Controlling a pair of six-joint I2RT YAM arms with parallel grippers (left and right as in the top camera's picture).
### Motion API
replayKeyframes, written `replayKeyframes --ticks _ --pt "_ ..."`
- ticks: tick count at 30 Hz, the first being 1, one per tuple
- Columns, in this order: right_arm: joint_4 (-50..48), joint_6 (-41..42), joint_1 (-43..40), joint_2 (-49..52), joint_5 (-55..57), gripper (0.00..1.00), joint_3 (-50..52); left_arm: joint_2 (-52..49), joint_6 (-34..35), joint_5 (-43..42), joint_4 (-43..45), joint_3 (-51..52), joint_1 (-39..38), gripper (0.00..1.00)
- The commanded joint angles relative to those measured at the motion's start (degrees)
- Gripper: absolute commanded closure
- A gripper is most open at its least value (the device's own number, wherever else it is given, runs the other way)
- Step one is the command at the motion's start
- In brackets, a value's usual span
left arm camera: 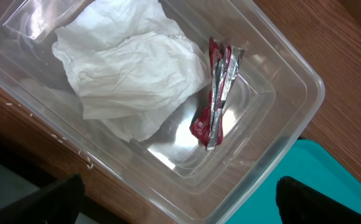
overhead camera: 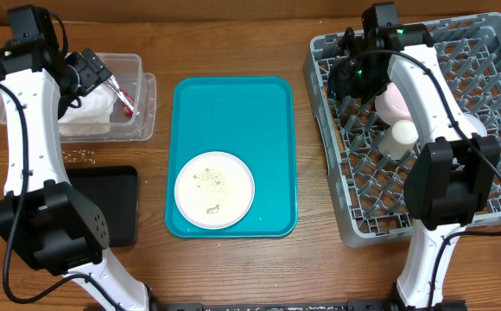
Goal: Sort waste into correct bins and load items into the dishwasher
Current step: 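Carry the second chopstick right to the rack's left edge, then lower the chopstick into the rack and open the right gripper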
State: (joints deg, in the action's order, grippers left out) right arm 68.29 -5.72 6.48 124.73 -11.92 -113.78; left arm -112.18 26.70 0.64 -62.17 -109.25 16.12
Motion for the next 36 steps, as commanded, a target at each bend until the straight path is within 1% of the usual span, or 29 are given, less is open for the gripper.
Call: replayKeyframes --ticks 1,6,13,15,17,20,22,27,29,31,33,36 --pt "0.15 4.22 0.33 -1.40 -0.90 0.34 0.11 1.86 0.55 -0.09 0.00 -1.27 -0.07 0.00" --pt "0.35 4.07 1.51 -1.40 -3.34 0.33 0.15 1.86 0.55 -0.11 0.02 -1.27 -0.07 0.00" --pt "0.90 -2.78 4.55 -1.33 -3.82 0.18 0.26 1.86 0.55 -0.09 0.00 -1.27 -0.07 0.00" --pt "0.94 -3.50 5.14 -1.33 -3.78 0.16 0.83 1.86 0.55 -0.09 0.00 -1.27 -0.07 0.00" --pt "0.55 -4.00 5.49 -1.33 -3.08 0.17 2.34 1.86 0.55 -0.09 0.02 -1.27 -0.07 0.00" --pt "-1.14 -3.69 5.57 -1.33 -1.70 0.21 5.79 1.86 0.55 -0.09 0.00 -1.27 -0.07 0.01" --pt "-2.25 -3.54 5.57 -1.33 -1.64 0.26 7.93 1.86 0.55 -0.09 0.00 -1.27 -0.07 0.00" --pt "-5.57 -1.62 5.60 -1.33 -1.66 0.29 11.52 1.86 0.55 -0.11 0.00 -1.27 -0.07 0.00" --pt "-6.80 0.81 5.68 -1.33 -1.66 0.34 11.63 1.86 0.55 -0.11 0.00 -1.27 -0.07 0.00" --pt "-9.20 4.98 5.75 -1.33 -1.66 0.40 11.61 1.86 0.55 -0.11 0.02 -1.27 -0.07 0.00" --pt "-11.54 8.74 5.75 -1.33 -1.66 0.47 11.61 1.86 0.55 -0.09 0.02 -1.27 -0.07 0.00" --pt "-13.92 11.67 5.81 -1.33 -1.62 0.60 11.61 1.86 0.55 -0.11 0.02 -1.27 -0.07 0.00"
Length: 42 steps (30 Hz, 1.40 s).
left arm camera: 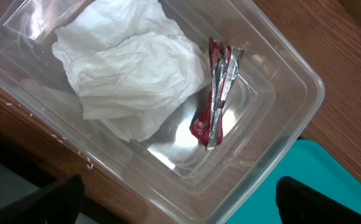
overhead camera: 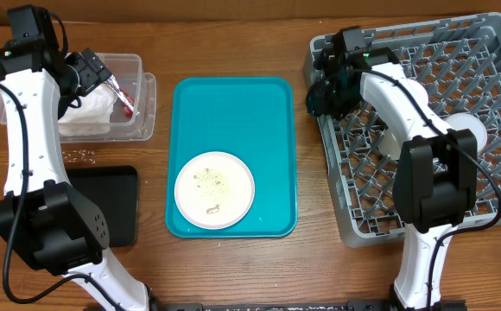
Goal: Sort waste into correct bins and load items into the dishwasher
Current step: 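Lower the chopstick into the rack and open the right gripper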
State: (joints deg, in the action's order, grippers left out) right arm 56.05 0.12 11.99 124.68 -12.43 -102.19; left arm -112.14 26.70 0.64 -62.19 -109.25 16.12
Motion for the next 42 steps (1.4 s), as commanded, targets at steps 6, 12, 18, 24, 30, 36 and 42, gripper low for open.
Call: replayKeyframes --ticks 6,12,18,24,30,36,42 --pt "-4.52 9.64 0.98 -1.29 0.87 0.68 0.04 1.81 0.55 -0.09 0.02 -1.27 -0.07 0.00" --pt "-7.72 15.82 1.73 -1.29 2.25 0.83 0.04 1.81 0.55 -0.09 0.04 -1.27 -0.07 0.00" --pt "-11.54 22.69 2.43 -1.29 5.09 0.85 0.04 1.81 0.55 -0.11 0.02 -1.27 -0.07 0.00" --pt "-12.57 23.12 2.97 -1.29 4.92 0.79 0.04 1.81 0.55 -0.11 0.02 -1.27 -0.07 0.00" --pt "-12.79 25.03 3.82 -1.29 5.18 0.78 0.04 1.81 0.55 -0.09 0.02 -1.27 -0.07 0.00" --pt "-13.00 25.00 3.69 -1.33 5.35 0.73 -1.16 1.81 0.55 -0.09 0.04 -1.27 -0.07 0.00" --pt "-7.04 25.00 3.37 -2.05 6.49 0.55 -7.56 1.81 0.55 -0.11 0.02 -1.27 -0.07 0.00"
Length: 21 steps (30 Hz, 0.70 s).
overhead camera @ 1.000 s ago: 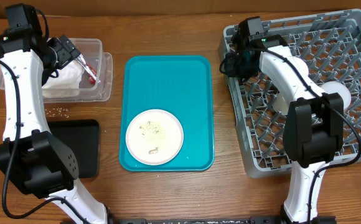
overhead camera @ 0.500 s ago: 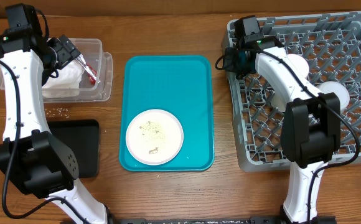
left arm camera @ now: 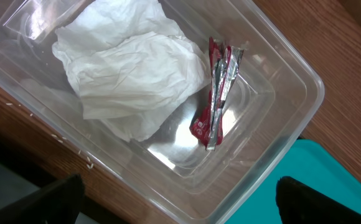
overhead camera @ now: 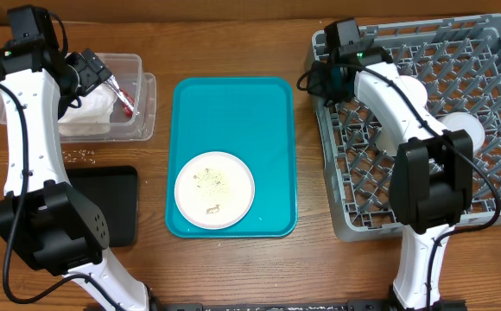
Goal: Sort waste into correct bins and load items into the dishwasher
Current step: 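Lower the chopstick into the rack and open the right gripper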
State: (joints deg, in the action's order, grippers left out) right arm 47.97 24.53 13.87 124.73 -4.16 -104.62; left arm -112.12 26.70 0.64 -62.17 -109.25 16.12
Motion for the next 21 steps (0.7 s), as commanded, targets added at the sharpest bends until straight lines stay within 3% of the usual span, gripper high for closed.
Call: replayKeyframes --ticks 1,4,9,11,14,17,21 --pt "2.62 0.57 1.49 -2.27 -0.66 0.44 -6.93 1.79 0.55 -0.09 0.00 -1.27 -0.07 0.00" --pt "7.08 -0.61 1.49 -2.60 2.32 0.20 -12.22 1.79 0.55 -0.09 0.00 -1.27 -0.07 0.00" --pt "16.59 -2.25 0.81 -2.60 9.25 0.08 -23.61 1.79 0.55 -0.09 0.02 -1.27 -0.07 0.00" --pt "20.35 -2.93 0.22 -2.60 12.41 0.07 -27.34 1.79 0.55 -0.09 0.00 -1.27 -0.07 0.00" --pt "25.11 -12.37 -0.61 -2.60 9.88 0.07 -30.51 1.79 0.55 -0.09 0.00 -1.27 -0.07 0.00" --pt "30.67 -20.85 -0.90 -2.25 5.86 0.13 -30.29 1.79 0.55 -0.11 0.02 -1.27 -0.07 0.00" --pt "34.80 -24.94 -0.66 -1.36 3.52 0.15 -27.26 1.79 0.55 -0.09 0.00 -1.27 -0.07 0.00"
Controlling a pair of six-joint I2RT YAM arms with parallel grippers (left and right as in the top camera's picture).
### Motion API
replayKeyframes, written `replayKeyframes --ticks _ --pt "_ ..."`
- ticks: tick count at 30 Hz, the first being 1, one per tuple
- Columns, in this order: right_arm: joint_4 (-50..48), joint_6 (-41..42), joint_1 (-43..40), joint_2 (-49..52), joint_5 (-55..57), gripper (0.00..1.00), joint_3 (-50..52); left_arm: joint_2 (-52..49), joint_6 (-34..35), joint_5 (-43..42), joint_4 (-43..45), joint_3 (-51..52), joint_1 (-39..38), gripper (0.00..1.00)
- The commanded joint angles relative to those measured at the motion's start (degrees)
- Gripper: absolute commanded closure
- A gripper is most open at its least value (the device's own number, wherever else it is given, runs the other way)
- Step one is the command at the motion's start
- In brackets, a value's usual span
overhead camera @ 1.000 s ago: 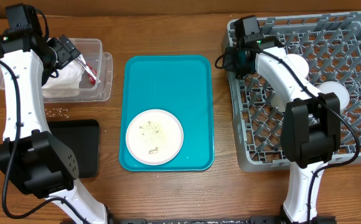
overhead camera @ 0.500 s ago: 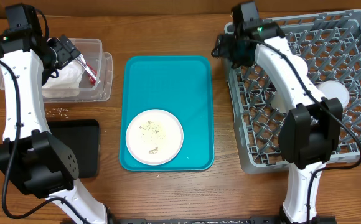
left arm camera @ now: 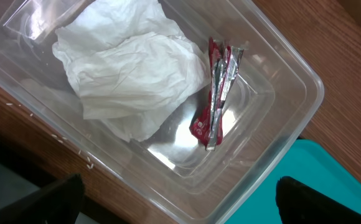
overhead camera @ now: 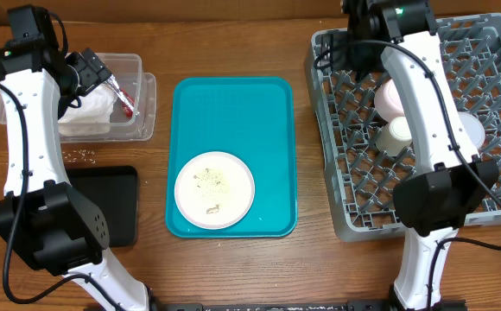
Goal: Sort waste into correct bins and load items into the dishwasher
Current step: 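Lower the chopstick into the rack and open the right gripper, then raise the right gripper out of the rack and move it right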
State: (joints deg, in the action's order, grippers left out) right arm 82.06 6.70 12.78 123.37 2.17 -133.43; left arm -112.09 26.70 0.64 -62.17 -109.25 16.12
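Observation:
My left gripper hangs open over the clear plastic bin, with nothing between its fingers. In that bin lie a crumpled white napkin and a red wrapper. A white plate with crumbs sits on the teal tray. My right gripper is over the far left corner of the grey dish rack; its jaws do not show. A pink bowl and a white cup sit in the rack.
A black bin lies at the front left, with small crumbs on the wood behind it. Another white dish sits in the rack to the right of my right arm.
My right gripper has moved from the rack's left edge to its far left corner. The pink bowl and white cup now show beside the arm. The left arm is unchanged.
My right gripper was first over the rack's left part beside the pink bowl. Then it hung at the rack's left edge, then slightly farther back, and now at the far corner. The left gripper stayed open over the clear bin throughout.

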Motion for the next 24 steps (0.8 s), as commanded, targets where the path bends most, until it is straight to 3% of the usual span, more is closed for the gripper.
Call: replayKeyframes --ticks 1,5,15,24 --pt "0.66 -8.09 0.66 0.15 -4.57 0.16 3.13 1.77 0.55 -0.09 0.00 -1.27 -0.07 0.00" --pt "-4.83 -9.53 1.11 0.17 -7.26 0.25 11.13 1.77 0.55 -0.11 0.00 -1.27 -0.07 0.00" --pt "-20.79 -6.01 1.14 0.17 -7.87 0.27 26.71 1.77 0.55 -0.11 0.02 -1.27 -0.07 0.00" --pt "-28.52 2.80 1.11 0.17 -2.19 0.51 29.03 1.77 0.55 -0.09 0.02 -1.27 -0.07 0.00"
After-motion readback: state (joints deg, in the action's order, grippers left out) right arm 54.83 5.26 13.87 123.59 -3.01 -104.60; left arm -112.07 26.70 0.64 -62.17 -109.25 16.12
